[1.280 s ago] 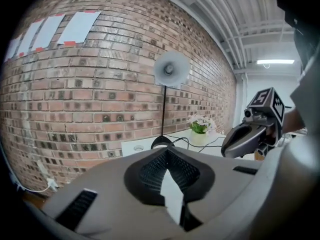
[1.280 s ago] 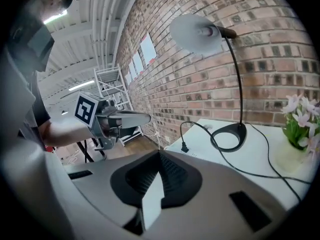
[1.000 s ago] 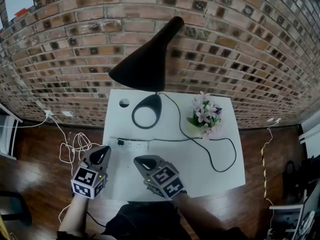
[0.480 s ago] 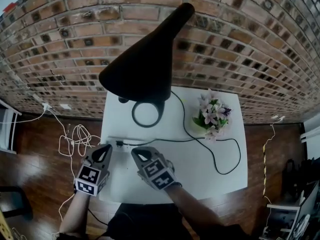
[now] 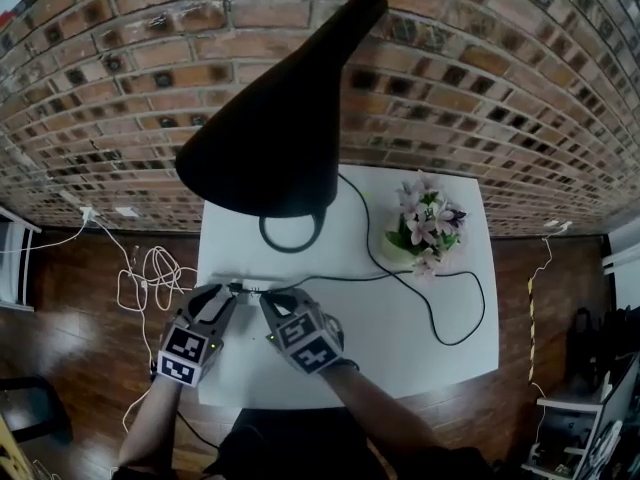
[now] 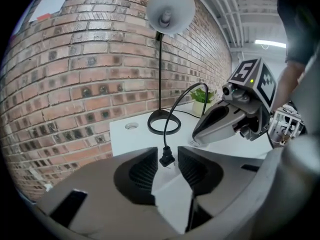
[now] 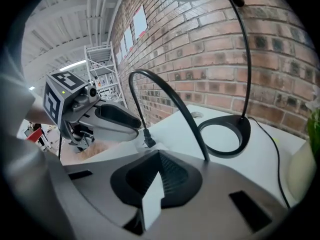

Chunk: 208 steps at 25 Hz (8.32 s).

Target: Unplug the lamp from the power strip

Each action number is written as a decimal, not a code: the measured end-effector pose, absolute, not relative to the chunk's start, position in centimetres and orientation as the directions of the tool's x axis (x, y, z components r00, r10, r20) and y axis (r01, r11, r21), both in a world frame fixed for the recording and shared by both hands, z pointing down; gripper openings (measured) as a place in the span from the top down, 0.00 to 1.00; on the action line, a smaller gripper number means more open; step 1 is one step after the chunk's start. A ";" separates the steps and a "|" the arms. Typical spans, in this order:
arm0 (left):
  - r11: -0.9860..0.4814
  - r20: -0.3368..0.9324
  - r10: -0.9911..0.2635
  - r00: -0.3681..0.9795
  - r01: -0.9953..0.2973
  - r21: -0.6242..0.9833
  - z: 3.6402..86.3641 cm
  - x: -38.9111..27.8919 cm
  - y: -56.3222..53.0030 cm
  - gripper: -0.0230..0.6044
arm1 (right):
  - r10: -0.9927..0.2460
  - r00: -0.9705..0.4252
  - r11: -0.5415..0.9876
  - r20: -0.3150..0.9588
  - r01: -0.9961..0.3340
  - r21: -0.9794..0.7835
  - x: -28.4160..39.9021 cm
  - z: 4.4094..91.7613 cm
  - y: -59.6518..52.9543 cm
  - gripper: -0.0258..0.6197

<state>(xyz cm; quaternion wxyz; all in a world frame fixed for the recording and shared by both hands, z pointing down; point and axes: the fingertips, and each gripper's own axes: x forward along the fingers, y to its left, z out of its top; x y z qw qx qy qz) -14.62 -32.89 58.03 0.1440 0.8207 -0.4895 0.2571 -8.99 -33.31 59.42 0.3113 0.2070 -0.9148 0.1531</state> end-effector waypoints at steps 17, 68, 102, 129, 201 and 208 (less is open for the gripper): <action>-0.537 0.624 -0.663 0.414 -0.844 -0.010 60.3 -13.7 -34.6 0.77 | -0.212 -0.700 0.831 0.682 -0.497 -0.252 -9.4 61.5 -32.9 0.97; -0.477 0.648 -0.639 0.414 -0.875 0.089 59.6 -13.4 -34.9 0.87 | -0.188 -0.613 0.875 0.767 -0.459 -0.153 -9.9 62.0 -32.9 0.96; -0.606 0.427 -0.718 0.550 -0.796 0.006 50.4 -8.8 -39.2 0.85 | -0.170 -0.625 0.854 0.762 -0.479 -0.203 -9.9 62.3 -33.2 0.96; -0.370 0.667 -0.607 0.432 -0.896 0.245 59.3 -12.1 -43.6 0.83 | -0.128 -0.638 0.890 0.759 -0.412 -0.197 -10.0 62.1 -32.9 0.96; -0.166 0.638 -0.735 0.229 -0.973 0.157 52.7 -22.6 -38.0 0.97 | -0.136 -0.539 0.871 0.831 -0.464 -0.159 -9.0 63.1 -33.2 0.96; -0.170 0.563 -0.793 0.234 -0.972 0.164 48.6 -23.9 -35.8 0.97 | -0.146 -0.546 0.830 0.825 -0.521 -0.198 -9.0 63.5 -34.0 0.96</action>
